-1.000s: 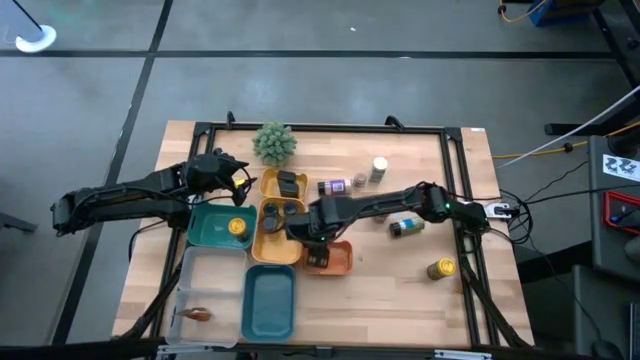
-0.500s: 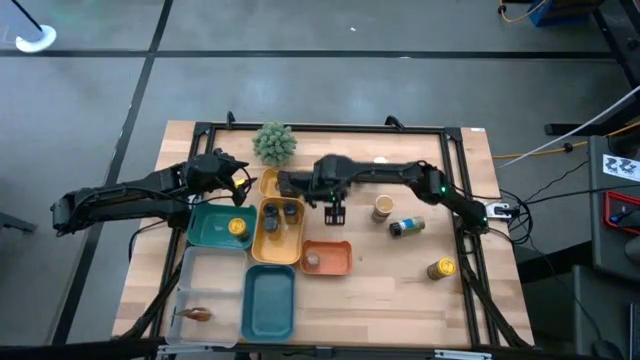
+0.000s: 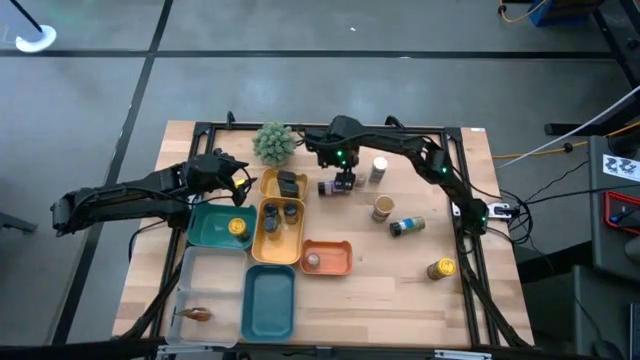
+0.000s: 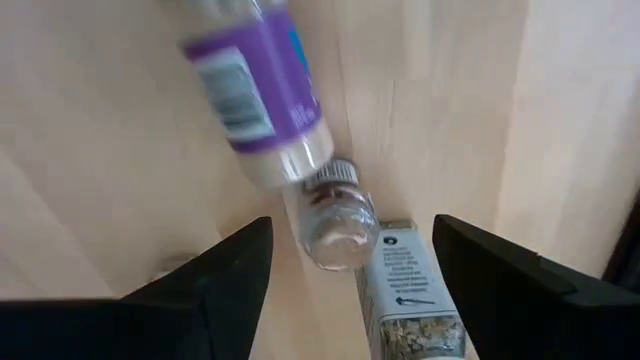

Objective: Sort spices by type
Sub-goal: Put the brown seasoning bottle into the orange bin

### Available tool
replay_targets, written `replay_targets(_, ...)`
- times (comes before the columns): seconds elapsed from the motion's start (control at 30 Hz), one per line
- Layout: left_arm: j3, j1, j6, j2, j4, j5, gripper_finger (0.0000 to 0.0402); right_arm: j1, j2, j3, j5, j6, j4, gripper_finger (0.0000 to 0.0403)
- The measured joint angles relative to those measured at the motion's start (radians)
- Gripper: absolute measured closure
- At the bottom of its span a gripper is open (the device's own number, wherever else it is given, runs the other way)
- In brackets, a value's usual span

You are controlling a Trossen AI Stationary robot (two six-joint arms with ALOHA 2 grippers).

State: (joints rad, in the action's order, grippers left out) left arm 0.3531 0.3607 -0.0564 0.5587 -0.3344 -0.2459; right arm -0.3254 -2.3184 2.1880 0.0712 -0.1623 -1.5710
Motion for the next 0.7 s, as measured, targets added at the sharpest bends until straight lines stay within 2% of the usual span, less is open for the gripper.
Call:
replay_targets(0.23,0.000,0.000,0.004,0.000,0.000,0.000,0.0139,-0.025,-0.001,-0.101,-0.003,0.000,-0.001,0.0127)
replay_targets(0.7,0.000,0.000,0.002,0.000,0.000,0.000,0.0139,-0.022,-0.001,-0.187,-0.001,0.000,0.049,0.0127)
